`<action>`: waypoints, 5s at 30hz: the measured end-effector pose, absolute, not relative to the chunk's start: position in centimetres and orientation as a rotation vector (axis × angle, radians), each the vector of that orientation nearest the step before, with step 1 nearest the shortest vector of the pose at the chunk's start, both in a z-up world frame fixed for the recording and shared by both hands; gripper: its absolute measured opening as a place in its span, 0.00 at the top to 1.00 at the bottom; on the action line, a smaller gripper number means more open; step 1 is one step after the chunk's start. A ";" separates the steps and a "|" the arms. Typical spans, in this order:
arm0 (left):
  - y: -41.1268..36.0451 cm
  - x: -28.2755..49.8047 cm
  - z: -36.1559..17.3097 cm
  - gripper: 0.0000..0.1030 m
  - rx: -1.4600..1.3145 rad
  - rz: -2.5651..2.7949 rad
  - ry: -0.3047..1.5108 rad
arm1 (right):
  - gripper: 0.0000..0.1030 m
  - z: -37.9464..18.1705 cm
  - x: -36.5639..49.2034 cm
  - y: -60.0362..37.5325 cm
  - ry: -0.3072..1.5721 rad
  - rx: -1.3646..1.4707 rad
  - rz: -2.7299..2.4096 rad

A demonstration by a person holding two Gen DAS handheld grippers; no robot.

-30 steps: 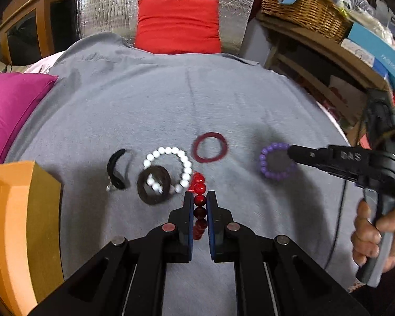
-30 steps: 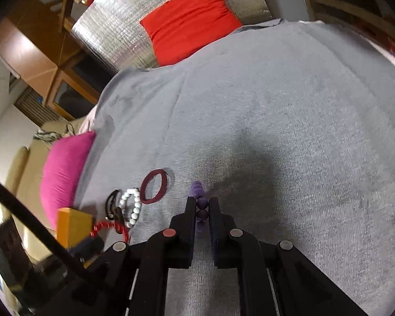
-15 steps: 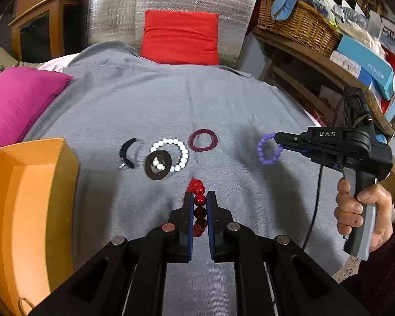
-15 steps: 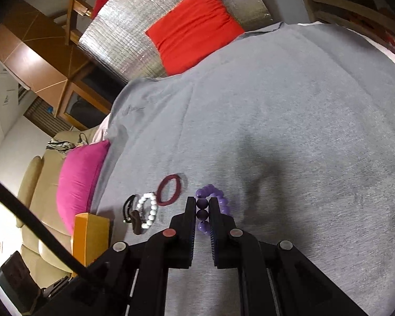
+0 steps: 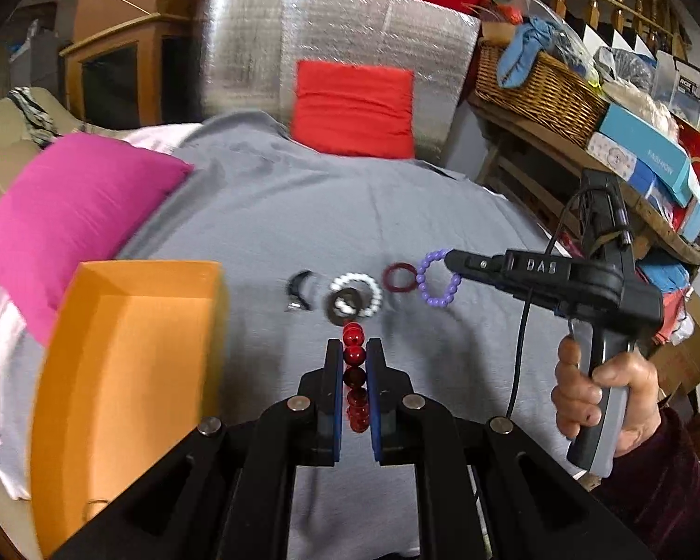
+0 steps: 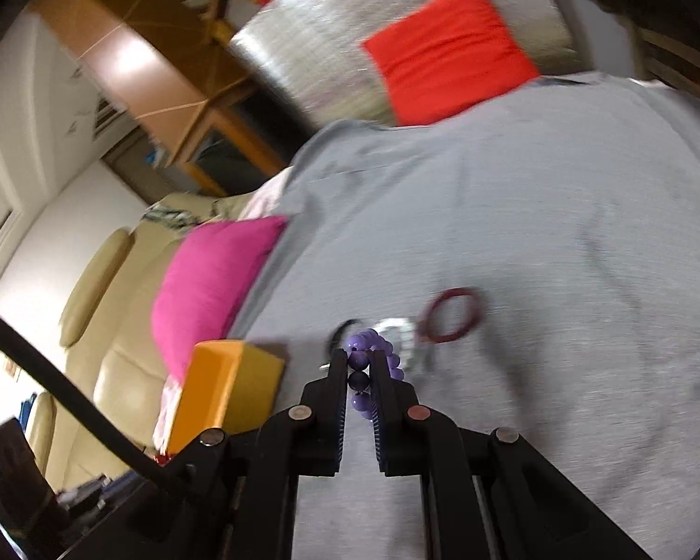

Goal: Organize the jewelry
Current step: 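Lift both held bracelets and carry them over the orange box, then open the right tool over the box while the left tool releases the red bracelet, then move both open tools back toward the remaining bracelets on the cloth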

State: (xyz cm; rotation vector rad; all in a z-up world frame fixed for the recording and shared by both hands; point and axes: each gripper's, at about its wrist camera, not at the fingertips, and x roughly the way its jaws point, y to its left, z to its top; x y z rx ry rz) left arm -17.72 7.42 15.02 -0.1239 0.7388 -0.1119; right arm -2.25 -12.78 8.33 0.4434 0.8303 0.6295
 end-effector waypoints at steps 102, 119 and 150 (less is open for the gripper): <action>9.2 -18.5 14.5 0.48 -0.063 0.100 0.890 | 0.65 9.8 -6.3 -7.0 0.822 0.302 0.656; 5.6 -16.3 14.2 0.47 -0.005 0.046 0.900 | 0.65 7.9 -2.9 -14.9 0.865 0.428 0.554; 4.3 -7.4 8.0 0.47 -0.015 0.021 1.005 | 0.65 1.7 5.0 -15.4 1.075 0.493 0.456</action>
